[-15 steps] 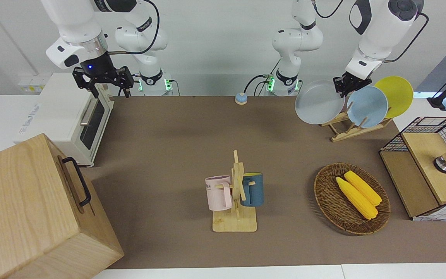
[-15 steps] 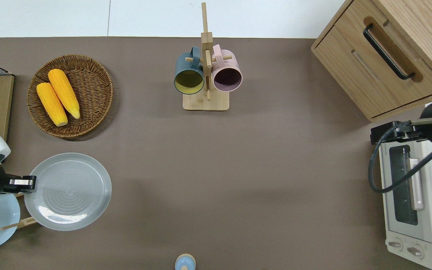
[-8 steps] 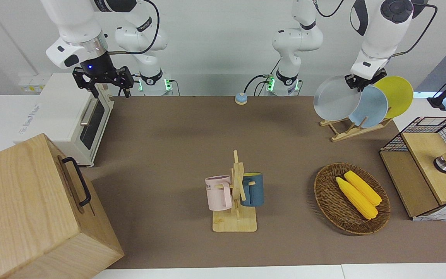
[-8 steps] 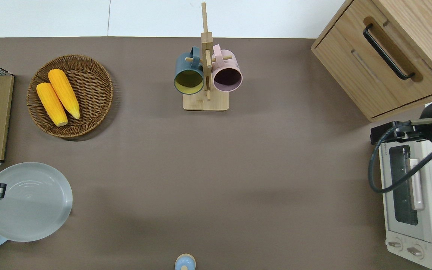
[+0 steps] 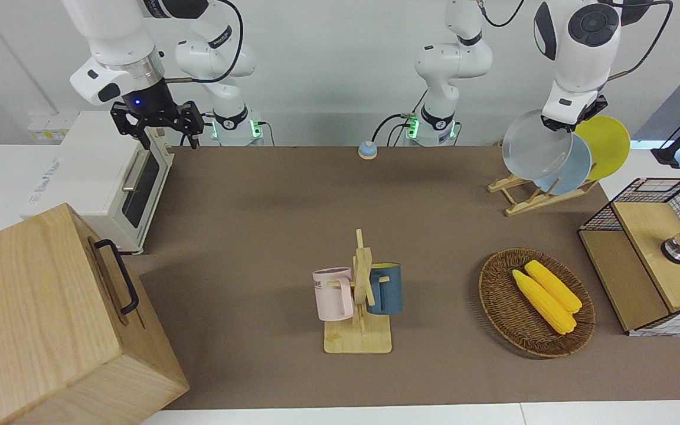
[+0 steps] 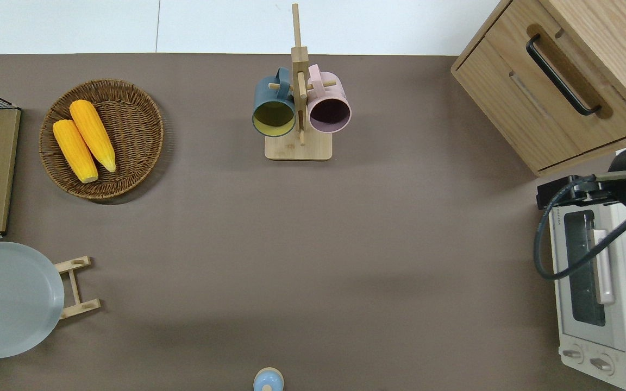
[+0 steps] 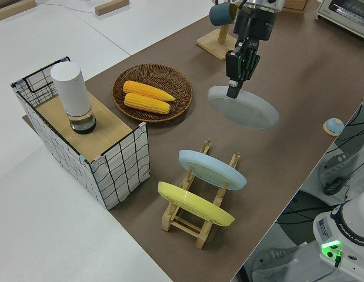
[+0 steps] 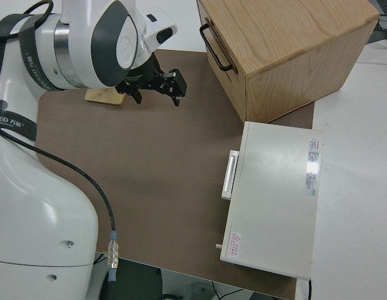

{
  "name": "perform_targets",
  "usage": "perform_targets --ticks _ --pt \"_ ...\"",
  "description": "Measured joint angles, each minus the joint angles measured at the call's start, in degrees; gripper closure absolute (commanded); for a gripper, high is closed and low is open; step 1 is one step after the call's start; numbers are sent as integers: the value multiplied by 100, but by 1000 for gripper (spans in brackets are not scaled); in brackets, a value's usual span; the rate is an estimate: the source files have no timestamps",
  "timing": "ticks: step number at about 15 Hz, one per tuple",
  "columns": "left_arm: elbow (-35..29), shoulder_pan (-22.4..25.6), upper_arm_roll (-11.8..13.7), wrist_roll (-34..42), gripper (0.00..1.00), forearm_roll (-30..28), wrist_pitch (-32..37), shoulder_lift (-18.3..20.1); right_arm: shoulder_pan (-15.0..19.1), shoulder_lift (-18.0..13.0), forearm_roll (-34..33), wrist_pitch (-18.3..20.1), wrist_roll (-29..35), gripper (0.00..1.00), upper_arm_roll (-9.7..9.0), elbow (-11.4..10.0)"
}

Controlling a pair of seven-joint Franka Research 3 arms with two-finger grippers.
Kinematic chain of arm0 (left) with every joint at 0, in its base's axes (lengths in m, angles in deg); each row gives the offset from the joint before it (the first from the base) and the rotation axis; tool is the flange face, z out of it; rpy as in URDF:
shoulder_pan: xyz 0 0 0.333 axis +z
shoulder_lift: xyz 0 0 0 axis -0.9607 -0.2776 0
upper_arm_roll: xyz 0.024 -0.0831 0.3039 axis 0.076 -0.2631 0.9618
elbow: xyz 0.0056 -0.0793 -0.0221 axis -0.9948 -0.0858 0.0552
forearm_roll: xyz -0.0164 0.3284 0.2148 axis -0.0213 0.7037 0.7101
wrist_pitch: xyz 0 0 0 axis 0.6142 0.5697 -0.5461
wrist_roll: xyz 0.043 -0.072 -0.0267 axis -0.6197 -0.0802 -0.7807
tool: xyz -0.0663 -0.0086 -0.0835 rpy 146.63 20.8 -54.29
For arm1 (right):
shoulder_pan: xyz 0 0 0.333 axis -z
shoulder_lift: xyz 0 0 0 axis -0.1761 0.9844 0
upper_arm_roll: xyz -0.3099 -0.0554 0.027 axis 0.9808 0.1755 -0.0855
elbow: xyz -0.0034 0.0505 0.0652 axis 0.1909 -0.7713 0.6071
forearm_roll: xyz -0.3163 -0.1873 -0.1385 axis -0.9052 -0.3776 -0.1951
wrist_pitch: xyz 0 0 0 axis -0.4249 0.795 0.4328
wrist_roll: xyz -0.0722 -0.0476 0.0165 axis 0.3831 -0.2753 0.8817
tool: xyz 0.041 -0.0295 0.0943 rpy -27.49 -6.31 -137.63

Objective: Pick gray plate from table and place it on lower plate rack with left arm

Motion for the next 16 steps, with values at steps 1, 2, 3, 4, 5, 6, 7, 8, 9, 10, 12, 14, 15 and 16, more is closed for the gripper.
perform_targets --ticks 1,2,3,4,5,6,7,8,9,10,12,14,15,16 --pt "-1 0 2 -25 1000 45 0 -35 0 0 0 0 0 17 0 0" --pt "-2 0 6 -42 1000 77 0 -73 0 0 0 0 0 17 0 0" --pt "-13 0 10 -52 1000 111 -1 -102 0 0 0 0 0 17 0 0" --pt "-41 0 14 -66 1000 176 -6 -140 0 0 0 0 0 17 0 0" --pt "-69 0 14 -109 1000 213 -10 -159 0 0 0 0 0 17 0 0" --pt "-104 0 14 -174 1000 223 -19 -165 0 0 0 0 0 17 0 0" --pt "-167 0 13 -249 1000 227 -65 -167 0 0 0 0 0 17 0 0" --pt "-276 0 13 -364 1000 244 -159 -170 0 0 0 0 0 17 0 0" --pt "-466 0 12 -545 1000 311 -299 -182 0 0 0 0 0 17 0 0" --pt "-559 0 12 -627 1000 363 -360 -191 0 0 0 0 0 17 0 0" --pt "-735 0 13 -736 1000 485 -514 -203 0 0 0 0 0 17 0 0" --pt "-846 1 18 -858 1000 577 -615 -204 0 0 0 0 0 17 0 0" --pt "-887 2 19 -918 1000 629 -639 -204 0 0 0 0 0 17 0 0" --pt "-930 2 19 -1001 1000 672 -670 -205 0 0 0 0 0 17 0 0"
